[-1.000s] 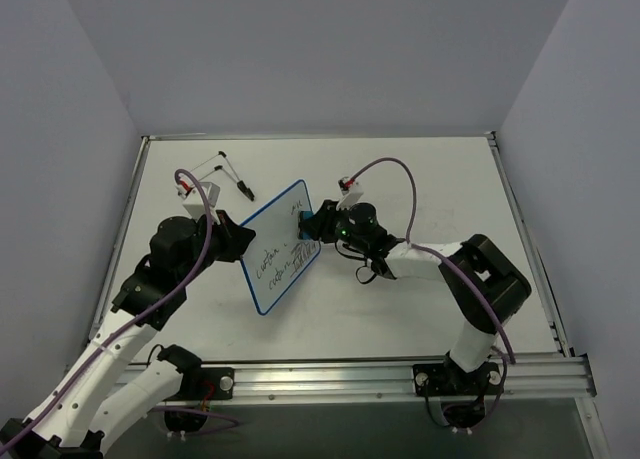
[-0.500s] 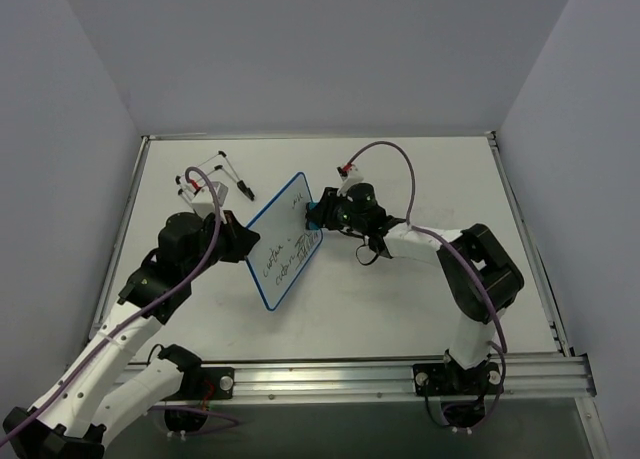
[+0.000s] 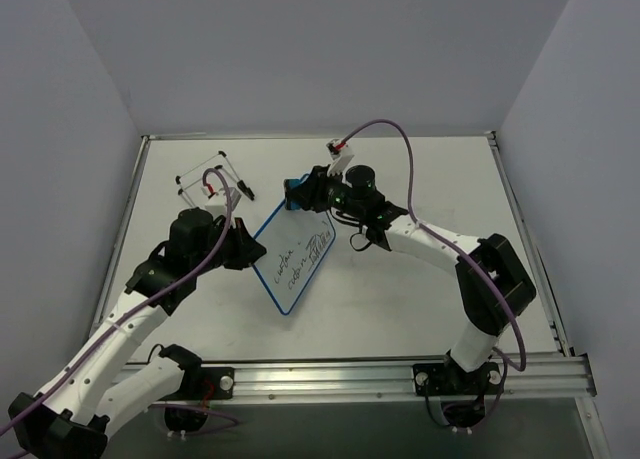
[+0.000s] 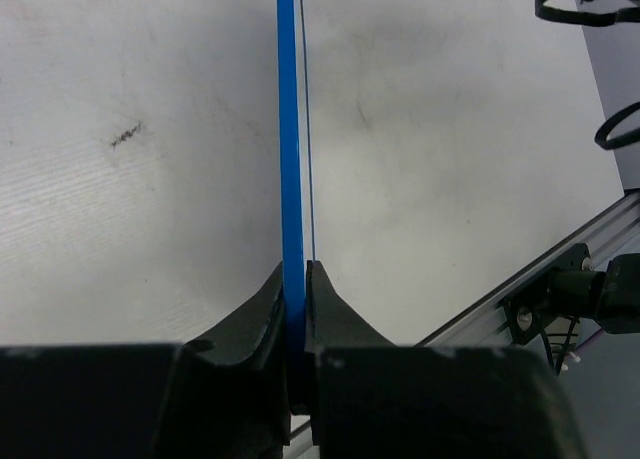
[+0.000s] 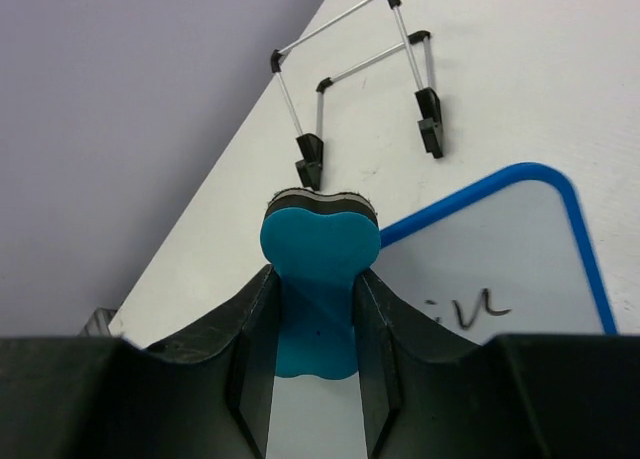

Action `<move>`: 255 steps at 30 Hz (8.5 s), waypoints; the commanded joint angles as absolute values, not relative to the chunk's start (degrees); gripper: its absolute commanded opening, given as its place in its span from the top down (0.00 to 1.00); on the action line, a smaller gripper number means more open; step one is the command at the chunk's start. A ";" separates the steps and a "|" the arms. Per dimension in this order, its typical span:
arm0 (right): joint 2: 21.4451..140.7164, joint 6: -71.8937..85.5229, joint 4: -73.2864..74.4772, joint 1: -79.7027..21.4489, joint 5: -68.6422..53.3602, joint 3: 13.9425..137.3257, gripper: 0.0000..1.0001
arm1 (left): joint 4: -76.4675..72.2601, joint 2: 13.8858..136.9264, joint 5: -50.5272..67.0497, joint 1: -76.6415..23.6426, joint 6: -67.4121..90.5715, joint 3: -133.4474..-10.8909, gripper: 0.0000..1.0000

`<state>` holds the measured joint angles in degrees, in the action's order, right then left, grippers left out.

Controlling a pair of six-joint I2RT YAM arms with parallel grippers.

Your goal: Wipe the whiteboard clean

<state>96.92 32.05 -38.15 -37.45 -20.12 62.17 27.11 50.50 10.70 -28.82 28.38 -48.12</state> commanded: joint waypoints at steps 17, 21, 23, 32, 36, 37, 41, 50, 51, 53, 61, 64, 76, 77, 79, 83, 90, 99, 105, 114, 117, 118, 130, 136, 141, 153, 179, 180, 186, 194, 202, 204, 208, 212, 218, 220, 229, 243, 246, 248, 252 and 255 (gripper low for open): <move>108.29 29.44 -33.84 -30.67 -26.72 66.45 1.00 | 33.93 51.50 29.79 -28.21 21.98 -52.03 0.98; 103.90 30.14 -36.72 -35.23 -26.28 62.51 1.00 | 33.49 52.20 29.88 -28.21 21.27 -53.00 0.98; 99.68 30.93 -41.38 -39.26 -24.53 57.17 1.00 | 32.35 52.56 29.80 -28.13 21.71 -53.52 0.98; 89.22 33.13 -49.03 -53.69 -12.67 44.13 1.00 | 24.80 54.67 31.55 -27.77 24.78 -53.44 0.98; 87.71 34.19 -51.67 -58.70 -3.71 40.35 1.00 | 20.14 54.76 31.64 -27.51 26.63 -52.39 0.98; 87.98 34.71 -53.07 -59.58 -1.95 39.38 1.00 | 18.04 54.93 31.90 -27.60 27.33 -51.77 0.98; 88.42 37.35 -54.75 -60.56 3.24 37.18 1.00 | 14.42 55.90 33.39 -27.60 31.98 -50.89 0.98; 90.96 43.50 -60.46 -57.75 18.29 26.38 1.00 | 12.13 54.93 33.93 -27.51 35.86 -49.40 0.98; 91.75 43.68 -61.51 -57.14 17.41 26.02 1.00 | 11.78 54.93 34.10 -27.60 35.95 -49.05 0.98; 93.60 44.64 -62.67 -56.43 15.91 26.01 1.00 | 11.34 54.93 34.28 -27.60 36.21 -48.69 0.98; 90.36 52.03 -56.52 -60.99 13.01 32.86 1.00 | 8.88 54.05 34.45 -27.60 36.21 -46.24 0.98; 88.78 52.82 -55.02 -63.53 11.79 36.72 1.00 | 7.65 54.32 35.07 -27.60 36.65 -45.53 0.98; 89.46 49.92 -46.57 -54.77 3.97 42.11 1.00 | 7.64 53.97 37.44 -27.51 35.69 -45.44 0.98; 90.26 50.36 -47.63 -51.97 1.95 41.06 1.00 | 7.91 53.88 37.44 -27.51 35.42 -45.53 0.98; 92.37 50.19 -49.57 -49.76 0.62 38.15 1.00 | 8.52 53.70 38.14 -27.60 34.81 -45.88 0.98; 95.70 49.40 -52.28 -44.40 -2.71 34.55 1.00 | 8.53 54.05 40.69 -27.60 34.45 -45.79 0.98; 97.83 47.02 -50.37 -40.34 -5.28 36.91 1.00 | 8.53 53.88 41.22 -27.51 34.28 -45.62 0.98; 90.55 46.14 -44.04 -46.75 -7.03 46.49 1.00 | 7.73 54.76 42.45 -27.42 34.19 -45.18 0.98; 82.63 44.83 -39.73 -49.73 -7.48 48.87 1.00 | 7.91 55.11 41.66 -27.51 34.28 -45.35 0.98; 82.09 53.25 -36.30 -57.20 9.46 40.79 1.00 | 7.21 53.88 35.25 -27.51 36.74 -44.47 0.98; 80.86 57.99 -33.14 -59.67 14.66 38.68 1.00 | 7.65 53.53 32.26 -27.42 36.48 -44.38 0.98; 80.51 58.70 -31.74 -60.55 16.33 37.54 1.00 | 7.91 53.44 31.73 -27.42 36.39 -44.21 0.98; 81.83 65.20 -17.16 -69.60 26.01 37.53 1.00 | 7.46 49.49 22.43 -27.77 33.84 -40.25 0.98; 81.47 70.40 -18.35 -74.53 28.83 33.23 1.00 | 7.39 49.30 21.88 -27.77 33.57 -39.03 0.98; 83.84 67.25 -21.97 -73.75 30.76 36.01 1.00 | 5.28 50.45 23.64 -27.77 35.42 -37.62 0.98; 82.01 56.95 -25.31 -68.82 26.46 46.84 1.00 | 6.59 48.60 23.82 -27.69 36.12 -37.18 0.98; 87.80 55.20 -29.36 -58.80 22.60 40.31 1.00 | 3.52 48.78 26.37 -27.60 40.34 -36.12 0.98; 87.89 54.67 -29.18 -58.80 21.72 41.82 1.00 | 3.34 48.87 26.37 -27.60 40.43 -35.95 0.98; 87.81 54.49 -32.25 -58.62 11.97 47.90 1.00 | 2.72 47.73 26.28 -27.60 40.17 -35.51 0.98; 90.70 54.31 -31.19 -56.00 13.10 44.75 1.00 | 1.67 47.20 26.01 -27.60 40.61 -34.37 0.98; 94.13 58.09 -21.89 -56.16 18.72 38.06 1.00 | 4.13 46.05 24.79 -27.51 39.11 -35.33 0.98; 93.43 58.53 -18.91 -58.00 21.17 38.49 1.00 | 3.52 46.40 24.70 -27.60 39.20 -35.07 0.98; 92.20 58.54 -17.23 -61.87 22.76 42.09 1.00 | 1.41 47.46 25.05 -27.60 40.16 -34.37 0.98; 92.02 57.66 -18.89 -65.47 23.91 47.98 1.00 | 0.97 47.81 25.40 -27.68 40.87 -33.84 0.98; 91.93 55.90 -20.83 -64.87 25.58 52.56 1.00 | -1.76 47.37 26.37 -27.69 41.57 -32.43 0.98; 91.85 55.11 -21.97 -63.64 24.44 52.73 1.00 | -2.02 47.37 26.63 -27.60 41.49 -32.08 0.98; 96.50 51.96 -28.81 -53.54 20.58 43.69 1.00 | -1.23 46.06 28.12 -27.68 41.57 -31.99 0.98; 97.48 40.35 -26.80 -47.28 7.48 54.30 1.00 | -1.32 47.11 29.71 -27.60 41.66 -31.82 0.98; 96.77 41.13 -28.64 -47.29 0.63 56.16 1.00 | -1.32 47.28 29.79 -27.60 41.57 -31.73 0.98; 97.03 41.75 -29.79 -47.02 -4.21 56.95 1.00 | -1.41 47.29 29.88 -27.60 41.57 -31.64 0.98; 98.96 41.66 -28.83 -46.15 -2.73 56.96 1.00 | -1.32 47.20 29.79 -27.51 41.57 -31.64 0.98; 102.12 41.83 -28.39 -44.39 -0.18 54.41 1.00 | -1.06 46.93 29.79 -27.60 41.49 -31.55 0.98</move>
<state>99.37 40.71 -23.40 -44.60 4.14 54.61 6.52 48.42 14.92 -25.78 38.59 -30.20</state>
